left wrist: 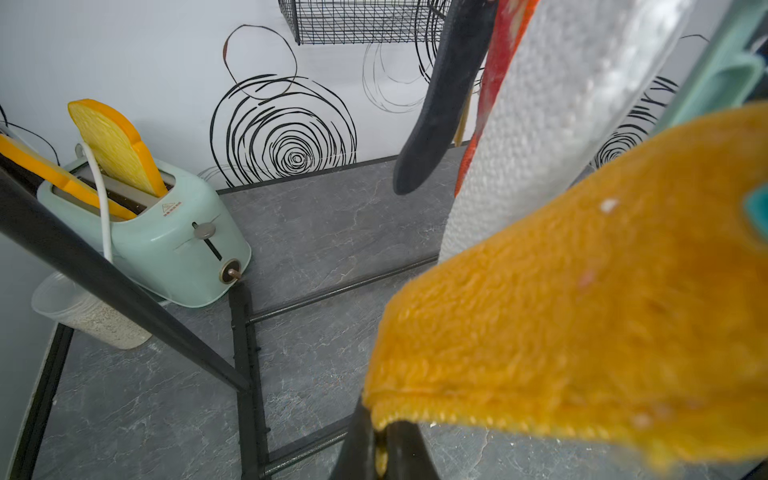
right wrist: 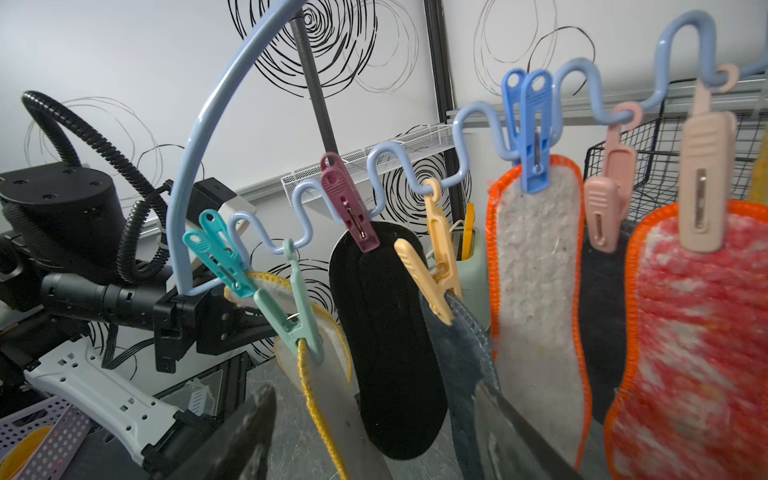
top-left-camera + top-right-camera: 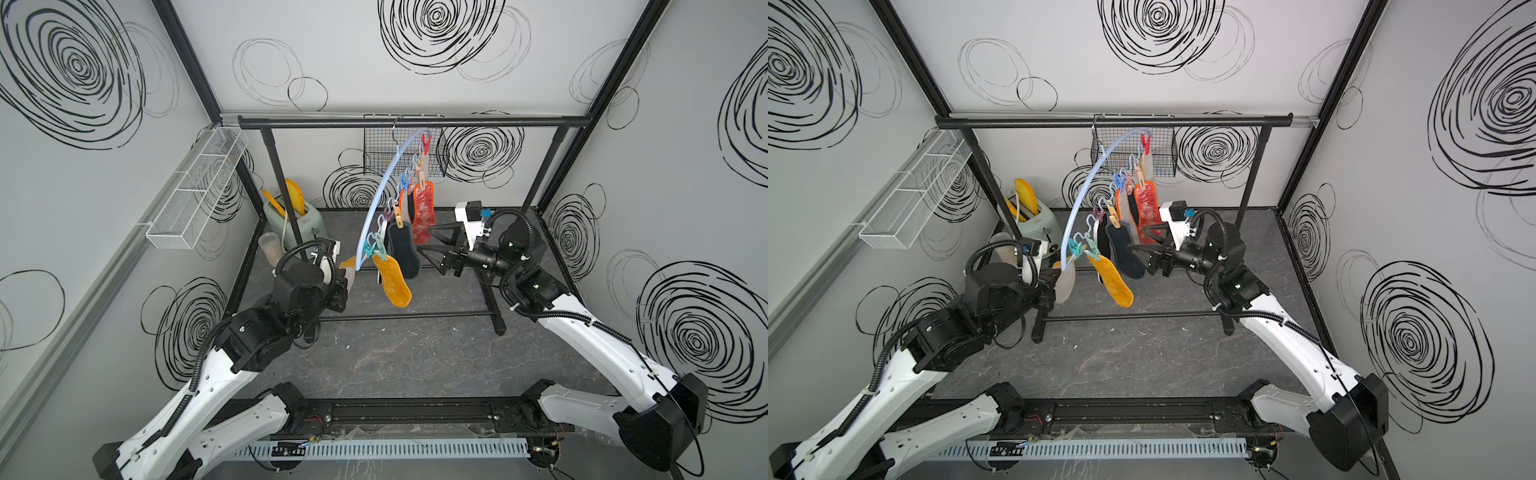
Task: Take the shoe insoles off the hanger
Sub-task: Open the clamp at the hanger.
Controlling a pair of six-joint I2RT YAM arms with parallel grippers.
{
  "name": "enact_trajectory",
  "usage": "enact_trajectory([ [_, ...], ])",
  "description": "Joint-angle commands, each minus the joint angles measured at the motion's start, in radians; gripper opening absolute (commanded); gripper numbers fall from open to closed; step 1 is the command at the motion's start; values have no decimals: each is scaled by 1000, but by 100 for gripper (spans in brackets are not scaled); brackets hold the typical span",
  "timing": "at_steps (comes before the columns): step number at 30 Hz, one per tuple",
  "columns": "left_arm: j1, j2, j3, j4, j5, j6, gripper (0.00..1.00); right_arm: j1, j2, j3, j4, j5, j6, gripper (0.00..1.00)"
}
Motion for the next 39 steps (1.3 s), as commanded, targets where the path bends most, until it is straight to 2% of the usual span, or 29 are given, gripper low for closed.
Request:
enact_trajectory([
  [1, 10, -20, 76, 70, -44, 17, 9, 16, -50, 18, -59, 38, -12, 76],
  [3, 12, -28, 114, 58, -64, 38, 10, 25, -65, 35, -110, 69, -15, 76],
  [5, 18, -27, 149, 43, -76, 61, 12, 27, -86, 36, -125, 35, -54, 76],
  [9, 25, -9, 192, 13, -73, 91, 13, 50, -151, 6, -113, 13, -249, 75],
  [11, 25, -6, 188, 12, -58, 100, 13, 68, -166, 25, -146, -31, -432, 74],
  [16, 27, -2, 195, 8, -62, 106, 13, 155, -167, 66, -251, -17, -918, 72],
  [20, 31, 0, 199, 8, -58, 110, 14, 229, -119, 132, -323, -14, -1201, 77],
  [21, 32, 1, 198, 8, -58, 110, 14, 254, -106, 150, -332, 11, -1233, 77],
  [23, 34, 0, 189, 9, -54, 107, 14, 302, -74, 195, -352, 81, -1303, 69],
  [25, 35, 0, 182, 13, -52, 106, 14, 332, -48, 224, -348, 120, -1348, 69],
  [30, 43, 2, 177, 19, -46, 108, 14, 348, 20, 314, -382, 71, -1402, 67],
  [34, 49, 3, 180, 15, -37, 111, 14, 354, 95, 435, -483, 75, -1447, 60],
  [39, 58, -2, 177, 15, -35, 111, 14, 388, 155, 503, -562, 148, -1525, 59],
])
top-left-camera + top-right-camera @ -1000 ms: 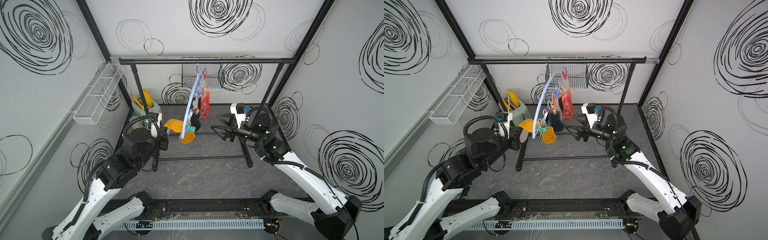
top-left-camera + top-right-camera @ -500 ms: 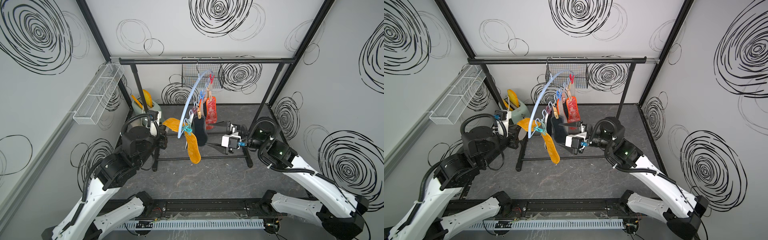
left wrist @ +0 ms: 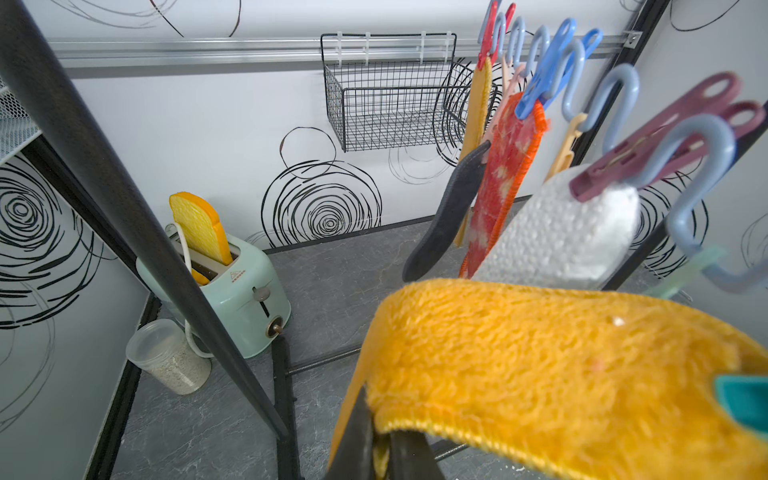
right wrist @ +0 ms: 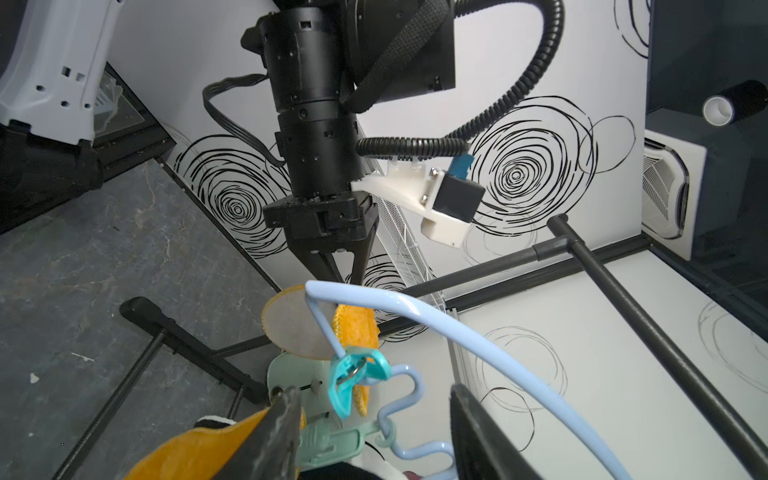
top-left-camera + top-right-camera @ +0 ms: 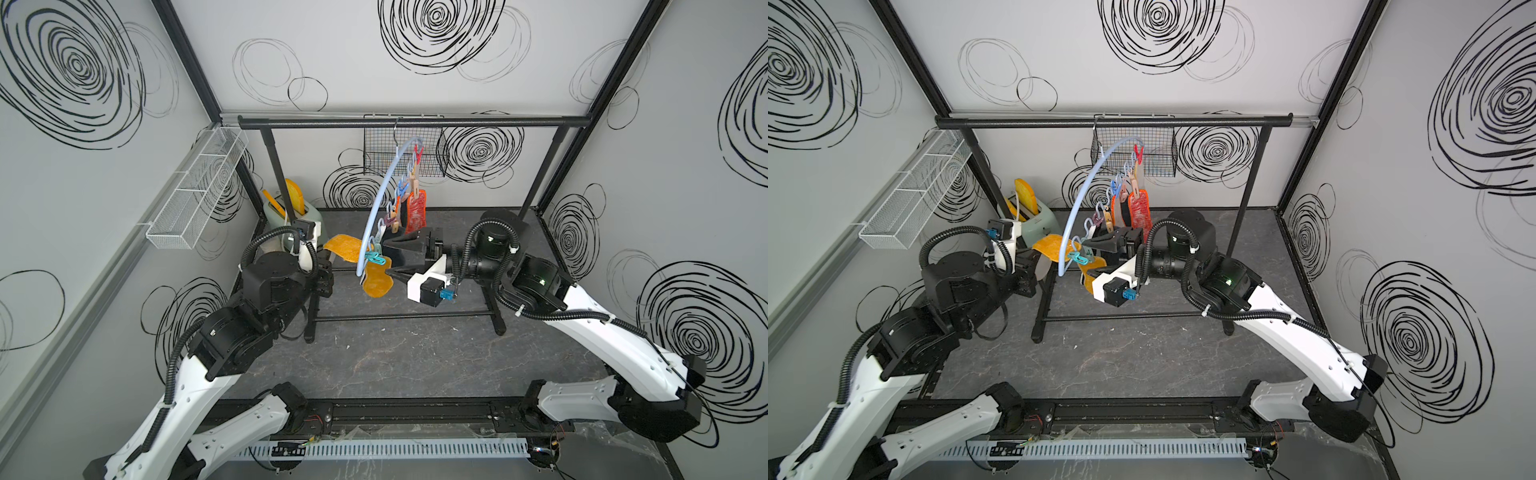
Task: Take the shoe insoles off the hanger
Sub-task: Open the clamp at the hanger.
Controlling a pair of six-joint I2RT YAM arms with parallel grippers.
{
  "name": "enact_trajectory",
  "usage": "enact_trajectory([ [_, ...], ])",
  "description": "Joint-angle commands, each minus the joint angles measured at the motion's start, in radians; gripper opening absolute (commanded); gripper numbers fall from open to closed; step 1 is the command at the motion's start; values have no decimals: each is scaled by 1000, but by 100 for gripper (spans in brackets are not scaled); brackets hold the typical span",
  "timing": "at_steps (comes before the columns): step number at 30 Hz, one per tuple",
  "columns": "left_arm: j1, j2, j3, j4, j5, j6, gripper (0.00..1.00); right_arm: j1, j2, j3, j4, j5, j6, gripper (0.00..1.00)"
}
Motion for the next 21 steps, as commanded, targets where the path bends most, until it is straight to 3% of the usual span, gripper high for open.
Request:
enact_trajectory([
  [1, 12, -7, 0, 33, 8, 13, 14, 30, 26, 32, -91, 37, -98, 59],
  [8, 22, -5, -9, 23, 22, 18, 13, 74, 93, 126, -170, 106, -151, 52],
  [12, 26, -9, -10, 19, 24, 20, 13, 84, 99, 124, -161, 135, -160, 40],
  [21, 33, -6, -12, 20, 34, 22, 13, 88, 92, 124, -150, 167, -173, 28],
])
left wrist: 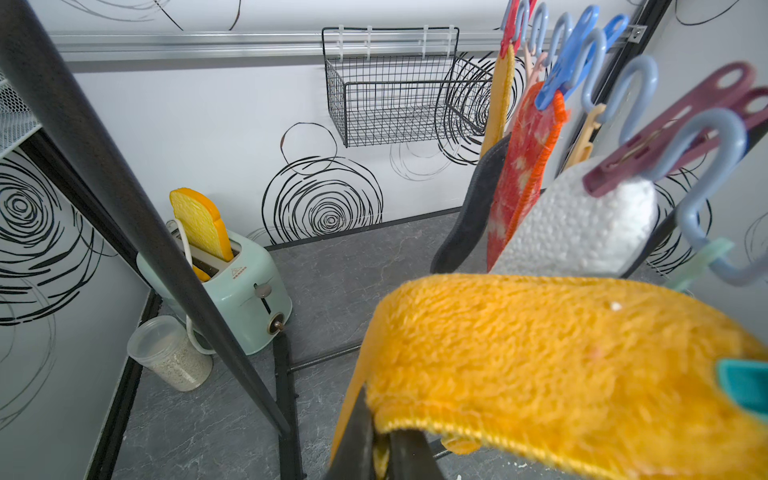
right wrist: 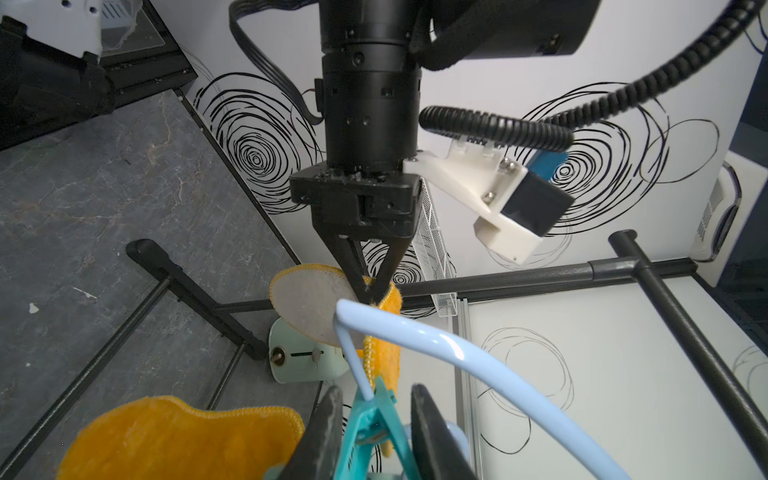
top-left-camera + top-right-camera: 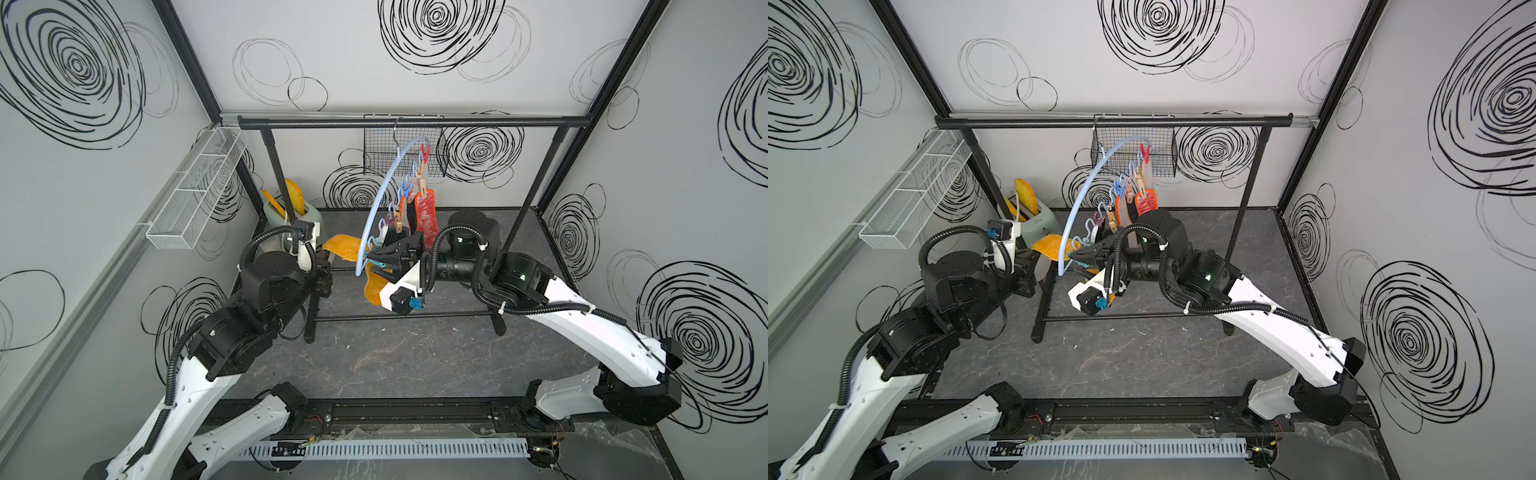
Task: Take the shoe insoles off the hanger
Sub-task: Open the clamp at the hanger.
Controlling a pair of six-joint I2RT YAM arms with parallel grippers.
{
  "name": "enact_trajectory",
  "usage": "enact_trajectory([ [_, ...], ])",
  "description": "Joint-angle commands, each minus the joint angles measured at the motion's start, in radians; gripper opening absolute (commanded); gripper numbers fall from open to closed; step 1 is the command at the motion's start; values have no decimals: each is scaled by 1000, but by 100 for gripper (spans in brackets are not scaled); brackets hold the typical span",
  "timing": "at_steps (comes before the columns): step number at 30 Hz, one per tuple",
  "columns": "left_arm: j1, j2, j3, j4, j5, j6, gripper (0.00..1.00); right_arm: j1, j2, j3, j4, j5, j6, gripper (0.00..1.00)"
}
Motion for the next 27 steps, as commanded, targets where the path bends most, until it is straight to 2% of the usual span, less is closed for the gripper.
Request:
enact_trajectory([
  [1, 9, -5, -5, 24, 9, 15, 13, 10, -6, 17, -18, 16, -24, 27],
  [3, 10, -6, -3, 24, 8, 17, 13, 9, -5, 13, -15, 15, -28, 22],
  [9, 14, -9, -7, 14, 15, 13, 13, 8, -1, 11, -11, 16, -28, 14],
  [17, 21, -30, -58, 8, 8, -11, 13, 8, -3, 9, -5, 12, -25, 13],
  [27, 50, -86, -245, 6, 34, -145, 12, 5, -9, 1, 2, 4, -16, 13],
])
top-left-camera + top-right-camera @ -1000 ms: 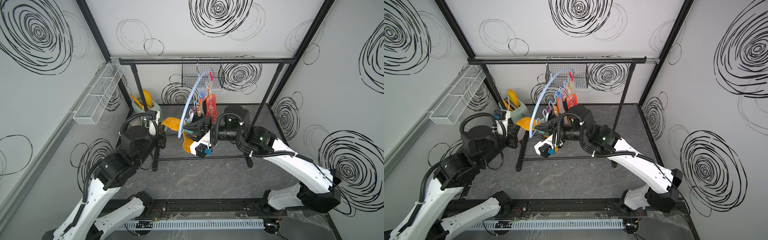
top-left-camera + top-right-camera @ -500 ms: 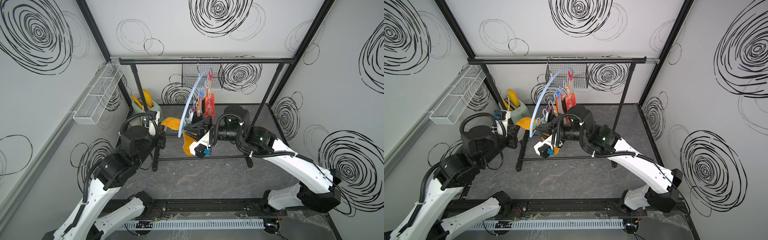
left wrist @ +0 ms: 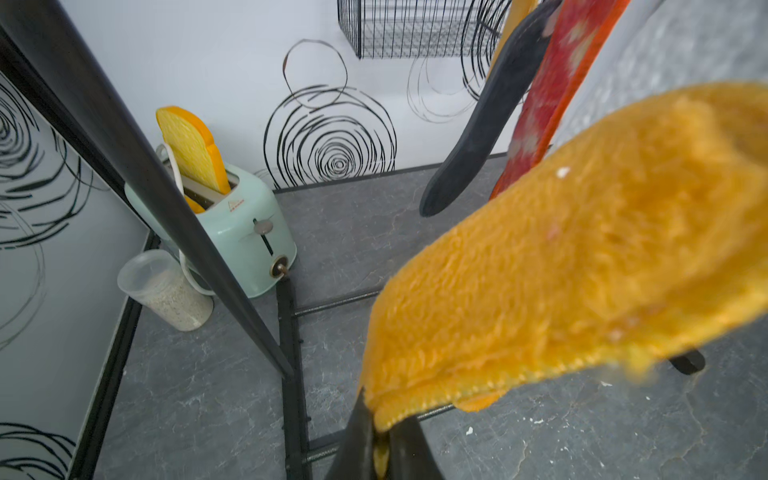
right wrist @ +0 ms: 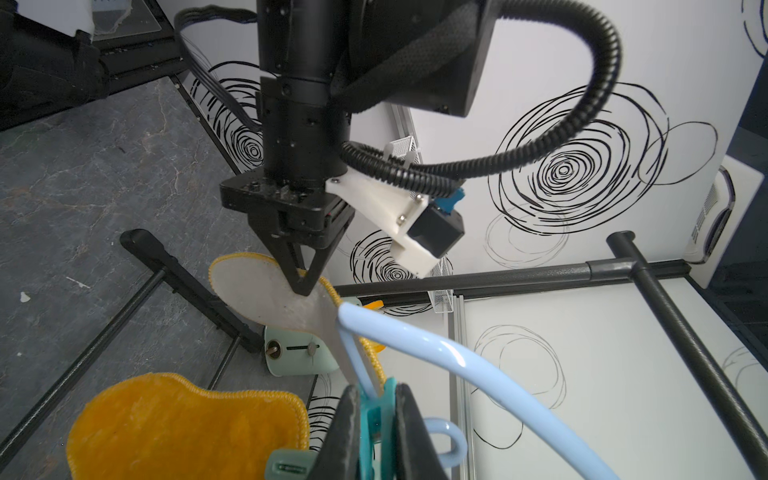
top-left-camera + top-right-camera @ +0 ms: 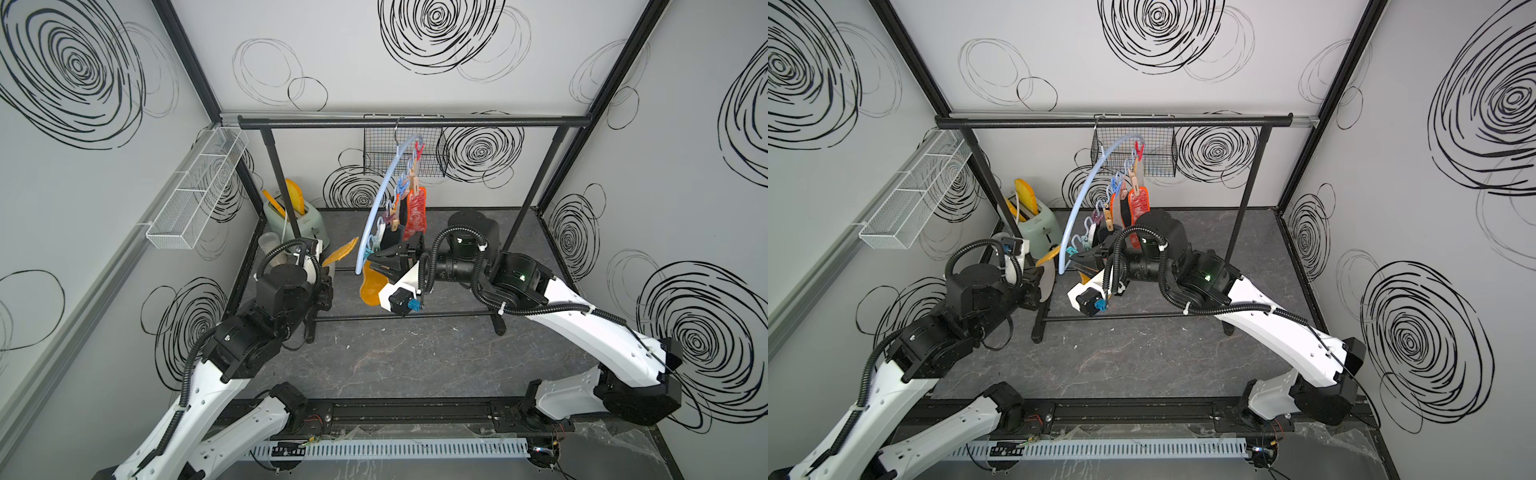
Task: Take the shoe insoles off the hanger
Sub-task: Open the clamp at the hanger, then move the clothesline to the center of the board.
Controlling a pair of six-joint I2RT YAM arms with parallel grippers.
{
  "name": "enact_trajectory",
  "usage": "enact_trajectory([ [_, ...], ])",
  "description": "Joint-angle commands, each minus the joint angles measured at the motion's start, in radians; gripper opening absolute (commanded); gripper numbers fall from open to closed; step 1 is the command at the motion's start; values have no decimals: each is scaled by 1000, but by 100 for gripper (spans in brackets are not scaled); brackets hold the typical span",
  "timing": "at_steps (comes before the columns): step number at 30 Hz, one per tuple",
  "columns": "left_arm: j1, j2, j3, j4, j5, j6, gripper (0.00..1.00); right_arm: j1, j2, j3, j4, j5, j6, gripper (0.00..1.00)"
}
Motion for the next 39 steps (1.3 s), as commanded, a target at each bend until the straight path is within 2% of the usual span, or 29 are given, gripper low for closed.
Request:
enact_trajectory([
  [1, 13, -23, -56, 23, 30, -82, 12, 0, -10, -1, 4, -8, 0, 13],
  [9, 14, -63, -288, 131, 196, -240, 8, -4, -20, -39, 35, 11, 10, 34],
  [11, 13, -60, -336, 160, 208, -271, 7, -6, -26, -47, 45, 8, 15, 40],
  [14, 10, -52, -350, 170, 212, -304, 6, -8, -36, -65, 70, 6, 19, 50],
  [16, 15, -54, -358, 187, 231, -351, 6, -12, -39, -71, 79, 2, 22, 53],
  [22, 19, -56, -556, 371, 401, -531, 5, -27, -63, -92, 125, -21, 39, 64],
  [24, 19, -54, -634, 440, 443, -561, 5, -33, -79, -112, 152, -26, 49, 74],
  [29, 19, -17, -733, 560, 525, -598, 5, -58, -123, -156, 195, -70, 94, 80],
  [33, 21, -24, -765, 562, 466, -611, 5, -86, -188, -224, 260, -101, 164, 83],
  [34, 24, -23, -774, 571, 452, -617, 1, -93, -210, -251, 285, -111, 185, 83],
  [39, 101, 89, -831, 723, 468, -622, 0, -111, -374, -463, 447, -113, 341, 83],
])
